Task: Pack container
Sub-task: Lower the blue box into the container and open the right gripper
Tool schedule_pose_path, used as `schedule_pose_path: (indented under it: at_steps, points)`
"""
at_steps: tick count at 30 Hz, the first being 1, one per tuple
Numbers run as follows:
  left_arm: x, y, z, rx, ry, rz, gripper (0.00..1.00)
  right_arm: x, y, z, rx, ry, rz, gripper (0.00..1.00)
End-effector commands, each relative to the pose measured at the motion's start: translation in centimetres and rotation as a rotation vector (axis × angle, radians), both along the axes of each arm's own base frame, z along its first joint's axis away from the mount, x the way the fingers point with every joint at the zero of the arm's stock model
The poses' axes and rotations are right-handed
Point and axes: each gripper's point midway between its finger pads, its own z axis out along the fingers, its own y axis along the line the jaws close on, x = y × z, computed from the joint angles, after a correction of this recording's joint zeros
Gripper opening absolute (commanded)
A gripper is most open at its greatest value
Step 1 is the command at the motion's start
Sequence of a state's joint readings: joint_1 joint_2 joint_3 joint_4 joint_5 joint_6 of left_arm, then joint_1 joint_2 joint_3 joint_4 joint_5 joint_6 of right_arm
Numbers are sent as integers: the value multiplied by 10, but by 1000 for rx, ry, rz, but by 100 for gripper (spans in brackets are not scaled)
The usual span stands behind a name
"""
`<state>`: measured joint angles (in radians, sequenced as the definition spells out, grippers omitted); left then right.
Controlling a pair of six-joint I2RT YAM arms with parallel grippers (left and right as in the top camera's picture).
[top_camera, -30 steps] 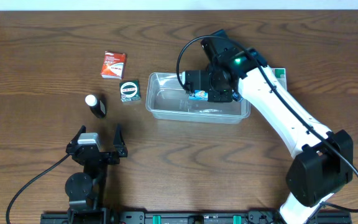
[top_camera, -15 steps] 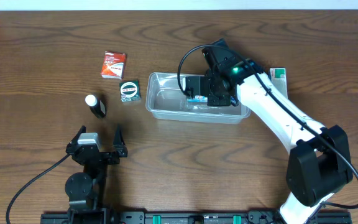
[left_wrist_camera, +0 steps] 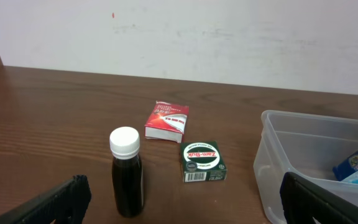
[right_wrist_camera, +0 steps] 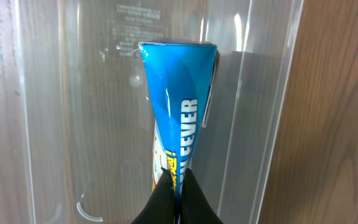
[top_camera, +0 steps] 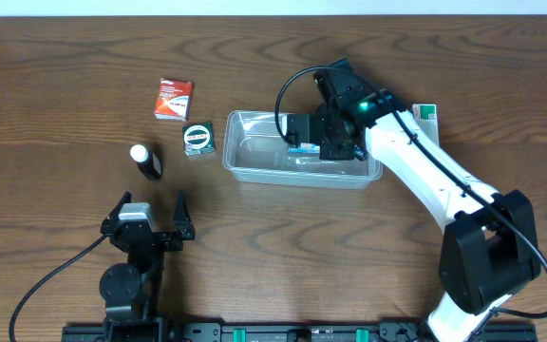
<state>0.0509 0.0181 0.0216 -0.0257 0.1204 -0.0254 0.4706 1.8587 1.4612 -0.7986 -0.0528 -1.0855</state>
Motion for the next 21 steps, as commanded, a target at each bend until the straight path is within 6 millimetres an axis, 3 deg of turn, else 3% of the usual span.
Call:
schedule_pose_path:
  at_steps: [1,2,5,7,21]
  points:
    - [-1,-1,-17,-1,51,-6,98,1,-4,-5,-2,12,0,1]
    - [-1,-1,-17,-1,51,-6,98,1,-4,-5,-2,11,0,2]
    - [-1,-1,-17,-1,51,-6,98,0,-3,-5,0,16,-7,26]
    - [-1,-1,-17,-1,51,-5,98,-2,-2,-6,2,22,-14,33]
    - [-1,-1,-17,-1,51,-5,98,-36,7,-12,-22,137,-99,32]
